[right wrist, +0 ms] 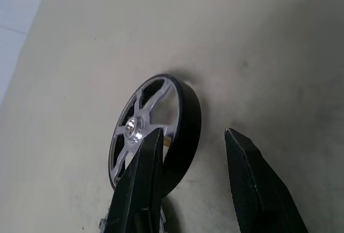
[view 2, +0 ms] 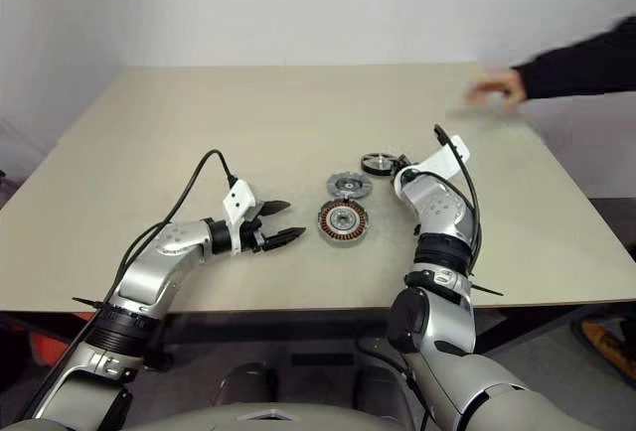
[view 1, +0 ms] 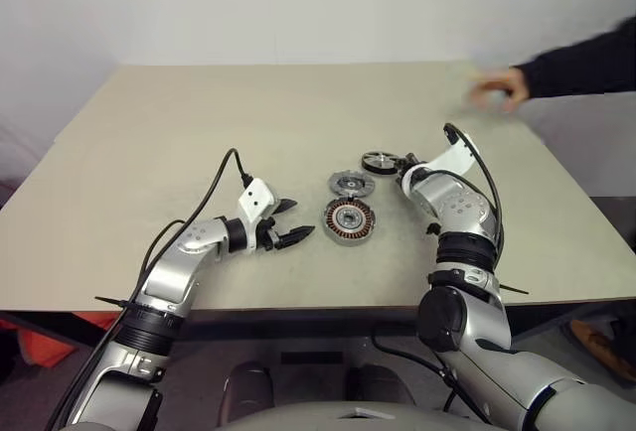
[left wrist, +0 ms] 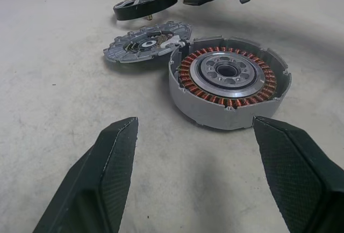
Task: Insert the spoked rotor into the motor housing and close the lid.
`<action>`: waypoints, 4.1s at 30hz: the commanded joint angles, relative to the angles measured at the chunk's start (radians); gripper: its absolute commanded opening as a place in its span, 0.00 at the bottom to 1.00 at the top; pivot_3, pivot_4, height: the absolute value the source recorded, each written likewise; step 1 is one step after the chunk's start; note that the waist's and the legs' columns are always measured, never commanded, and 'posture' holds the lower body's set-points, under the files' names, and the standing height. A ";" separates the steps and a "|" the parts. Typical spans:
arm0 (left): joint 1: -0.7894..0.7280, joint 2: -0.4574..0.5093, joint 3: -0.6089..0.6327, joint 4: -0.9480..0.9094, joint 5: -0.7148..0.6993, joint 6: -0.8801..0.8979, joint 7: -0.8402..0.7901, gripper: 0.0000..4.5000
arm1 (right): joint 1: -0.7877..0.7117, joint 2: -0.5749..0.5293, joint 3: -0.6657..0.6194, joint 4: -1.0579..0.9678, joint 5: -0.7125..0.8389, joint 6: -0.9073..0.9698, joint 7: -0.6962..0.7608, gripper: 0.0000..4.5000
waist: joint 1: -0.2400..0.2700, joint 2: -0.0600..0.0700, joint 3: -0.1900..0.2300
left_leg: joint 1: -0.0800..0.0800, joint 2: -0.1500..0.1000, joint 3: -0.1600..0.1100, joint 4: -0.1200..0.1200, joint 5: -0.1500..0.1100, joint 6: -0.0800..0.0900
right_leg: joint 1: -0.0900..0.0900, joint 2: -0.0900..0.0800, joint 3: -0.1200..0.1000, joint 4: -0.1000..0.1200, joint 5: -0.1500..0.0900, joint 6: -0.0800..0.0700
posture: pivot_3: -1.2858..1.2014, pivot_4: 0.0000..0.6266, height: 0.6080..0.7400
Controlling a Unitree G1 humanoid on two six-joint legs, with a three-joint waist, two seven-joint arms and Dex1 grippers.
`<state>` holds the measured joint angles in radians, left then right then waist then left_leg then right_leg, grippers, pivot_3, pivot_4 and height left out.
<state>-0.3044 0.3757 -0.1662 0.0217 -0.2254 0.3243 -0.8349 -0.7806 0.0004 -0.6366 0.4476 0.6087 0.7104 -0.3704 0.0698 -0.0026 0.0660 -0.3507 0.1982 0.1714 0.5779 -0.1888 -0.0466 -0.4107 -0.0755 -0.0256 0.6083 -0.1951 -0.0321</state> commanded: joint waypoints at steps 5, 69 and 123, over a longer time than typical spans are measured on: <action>0.002 0.011 0.006 -0.044 -0.002 -0.012 0.003 0.80 | -0.038 -0.003 0.006 -0.003 0.048 -0.009 0.003 0.44 | 0.000 0.000 0.000 | 0.000 0.000 0.000 0.000 0.000 0.000 | 0.000 0.000 0.000 0.000 0.000 0.000 | 0.52 0.00 1.00; -0.184 -0.261 0.391 0.163 -0.361 0.397 0.388 0.80 | 0.383 -0.672 0.600 -0.408 -0.355 -0.295 1.236 1.00 | 0.019 0.000 0.000 | 0.000 0.005 0.000 0.006 -0.005 0.009 | 0.004 0.000 -0.001 -0.001 0.001 -0.002 | 0.52 0.00 1.00; -0.287 -0.368 0.510 0.377 -0.474 0.539 0.576 0.24 | 0.337 -0.641 0.595 -0.365 -0.381 -0.294 1.147 1.00 | 0.029 -0.001 0.000 | -0.001 0.004 0.000 0.006 -0.006 0.012 | 0.005 -0.001 -0.002 -0.004 -0.002 0.004 | 0.52 0.00 1.00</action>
<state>-0.5892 0.0006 0.3477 0.4142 -0.6975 0.8623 -0.2566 -0.4144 -0.6378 -0.0175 0.0878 0.2289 0.4249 0.7891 0.0992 -0.0039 0.0664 -0.3517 0.2017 0.1713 0.5837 -0.1949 -0.0351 -0.4059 -0.0766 -0.0277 0.6047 -0.1975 -0.0281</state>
